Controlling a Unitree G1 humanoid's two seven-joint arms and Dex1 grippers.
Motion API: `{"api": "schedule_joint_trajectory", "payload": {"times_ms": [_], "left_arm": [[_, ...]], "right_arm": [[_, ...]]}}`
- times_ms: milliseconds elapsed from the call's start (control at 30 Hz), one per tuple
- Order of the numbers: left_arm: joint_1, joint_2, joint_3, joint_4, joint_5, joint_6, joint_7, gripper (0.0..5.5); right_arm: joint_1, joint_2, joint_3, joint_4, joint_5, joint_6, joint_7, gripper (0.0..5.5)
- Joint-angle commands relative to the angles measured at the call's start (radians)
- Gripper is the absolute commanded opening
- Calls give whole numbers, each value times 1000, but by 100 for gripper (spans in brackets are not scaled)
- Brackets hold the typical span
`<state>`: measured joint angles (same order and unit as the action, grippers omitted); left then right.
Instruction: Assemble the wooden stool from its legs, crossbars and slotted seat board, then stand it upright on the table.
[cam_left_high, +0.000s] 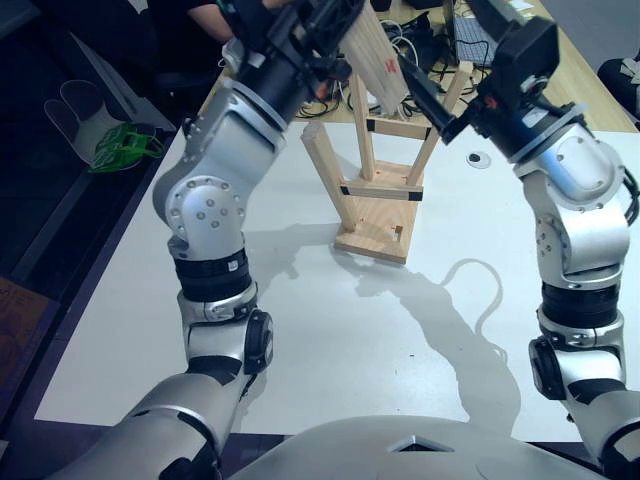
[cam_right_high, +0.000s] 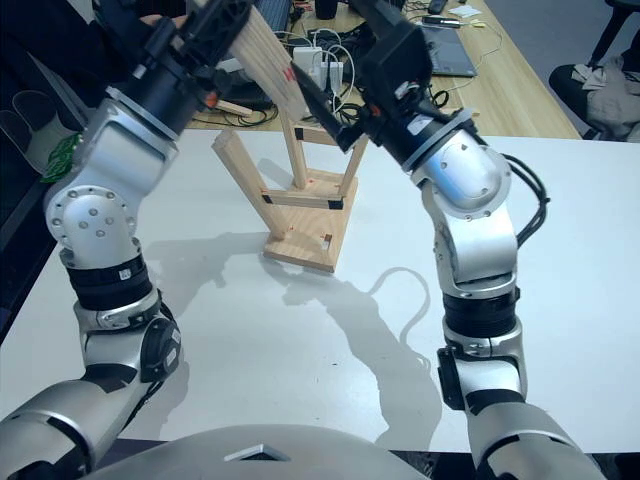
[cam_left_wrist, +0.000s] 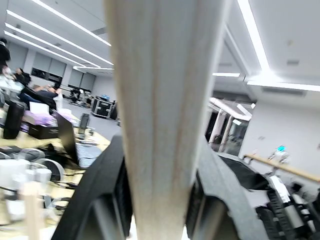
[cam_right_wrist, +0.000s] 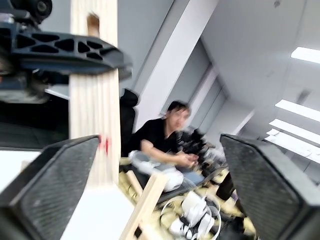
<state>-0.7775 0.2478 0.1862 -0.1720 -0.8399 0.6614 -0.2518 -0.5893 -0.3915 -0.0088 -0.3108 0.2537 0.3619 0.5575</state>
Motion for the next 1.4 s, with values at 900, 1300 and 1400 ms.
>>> {"api": "schedule_joint_trajectory", "payload": {"times_ms": [900, 1300, 1400], "left_arm": [[-39, 400, -360, -160, 188, 144, -679, 101], [-6, 435, -388, -162, 235, 122, -781, 101], [2, 437, -395, -168, 241, 120, -799, 101]], "right_arm": [[-50, -170, -211, -187, 829, 510, 43, 454], [-36, -196, -178, -204, 848, 489, 50, 454], [-29, -203, -167, -209, 851, 489, 61, 454]]}}
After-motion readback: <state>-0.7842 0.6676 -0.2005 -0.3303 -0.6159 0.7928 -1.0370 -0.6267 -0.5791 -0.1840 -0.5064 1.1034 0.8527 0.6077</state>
